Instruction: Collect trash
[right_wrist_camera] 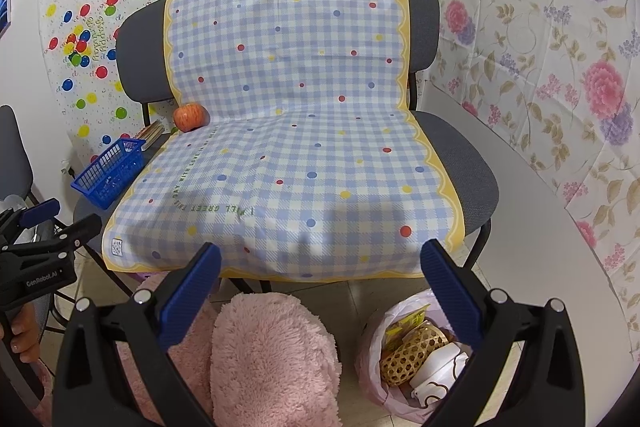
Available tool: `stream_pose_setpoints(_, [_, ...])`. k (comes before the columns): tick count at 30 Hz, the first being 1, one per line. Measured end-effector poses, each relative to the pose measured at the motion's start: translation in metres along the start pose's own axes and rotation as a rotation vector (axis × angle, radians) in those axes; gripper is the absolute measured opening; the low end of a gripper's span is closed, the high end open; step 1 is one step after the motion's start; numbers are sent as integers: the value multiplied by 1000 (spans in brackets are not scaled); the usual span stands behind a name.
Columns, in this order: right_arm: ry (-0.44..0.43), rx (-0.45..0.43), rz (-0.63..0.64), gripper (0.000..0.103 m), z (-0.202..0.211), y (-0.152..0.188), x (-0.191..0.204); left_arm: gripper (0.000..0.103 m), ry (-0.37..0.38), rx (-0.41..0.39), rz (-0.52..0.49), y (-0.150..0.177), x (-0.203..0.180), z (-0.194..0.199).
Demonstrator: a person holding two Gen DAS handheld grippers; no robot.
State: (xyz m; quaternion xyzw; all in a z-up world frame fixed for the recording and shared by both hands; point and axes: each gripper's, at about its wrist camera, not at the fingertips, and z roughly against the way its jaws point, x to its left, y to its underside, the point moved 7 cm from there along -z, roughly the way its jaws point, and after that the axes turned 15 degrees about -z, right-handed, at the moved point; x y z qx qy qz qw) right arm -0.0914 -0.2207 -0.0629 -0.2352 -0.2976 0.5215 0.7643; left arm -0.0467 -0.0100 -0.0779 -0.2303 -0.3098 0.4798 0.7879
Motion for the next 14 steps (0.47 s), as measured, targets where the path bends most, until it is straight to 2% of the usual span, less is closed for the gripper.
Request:
stream_pose_setpoints(5, [3, 15, -5, 98, -12, -3, -4, 89, 8, -63, -5, -6, -6, -8])
stream_pose_setpoints(8, [4, 25, -11, 98, -27, -9, -8, 90, 32, -51, -6, -10, -8, -27])
stream_pose_setpoints(12, [29, 19, -10, 98, -64, -33, -24, 90, -17, -20, -10, -18, -2, -55])
stream_pose_setpoints(14, [25, 21, -16, 98, -92, -51, -37, 90, 2, -12, -11, -21, 0, -69])
